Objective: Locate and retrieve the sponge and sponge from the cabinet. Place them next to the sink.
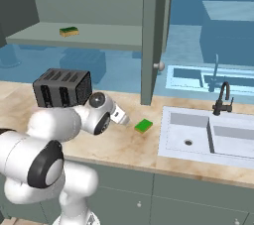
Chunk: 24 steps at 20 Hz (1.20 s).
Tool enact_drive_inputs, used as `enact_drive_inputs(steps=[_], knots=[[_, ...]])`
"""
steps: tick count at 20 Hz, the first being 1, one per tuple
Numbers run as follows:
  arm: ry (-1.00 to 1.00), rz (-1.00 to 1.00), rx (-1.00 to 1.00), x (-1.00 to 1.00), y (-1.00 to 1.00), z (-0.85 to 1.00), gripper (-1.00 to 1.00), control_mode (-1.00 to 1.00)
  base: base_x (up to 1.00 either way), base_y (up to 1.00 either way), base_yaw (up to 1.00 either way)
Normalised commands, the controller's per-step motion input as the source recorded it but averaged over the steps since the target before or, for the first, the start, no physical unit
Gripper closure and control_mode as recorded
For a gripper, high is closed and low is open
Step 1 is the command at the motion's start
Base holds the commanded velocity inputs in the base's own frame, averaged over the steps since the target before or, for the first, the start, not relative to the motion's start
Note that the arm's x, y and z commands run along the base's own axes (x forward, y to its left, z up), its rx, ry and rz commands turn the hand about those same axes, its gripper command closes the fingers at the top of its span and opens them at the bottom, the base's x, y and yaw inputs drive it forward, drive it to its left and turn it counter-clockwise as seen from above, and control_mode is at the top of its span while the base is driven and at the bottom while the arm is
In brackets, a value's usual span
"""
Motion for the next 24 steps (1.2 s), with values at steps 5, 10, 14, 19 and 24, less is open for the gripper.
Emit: enact_drive_inputs(steps=[5, 10, 14, 19, 24], knots=[[0.16, 0.22, 0.09, -0.25, 0.05, 0.68, -1.00, -1.00, 0.00, 0.00, 0.00], [0.13, 0.18, -0.06, -0.31, 0.27, 0.59, -1.00, -1.00, 0.00, 0.00, 0.00], [0.13, 0.16, -0.15, -0.33, 0.40, 0.48, -1.00, -1.00, 0.00, 0.00, 0.00], [0.08, 0.14, -0.17, -0.40, 0.44, 0.47, -1.00, -1.00, 0.00, 0.00, 0.00], [0.00, 0.13, -0.15, -0.47, 0.45, 0.52, -1.00, -1.00, 0.00, 0.00, 0.00]])
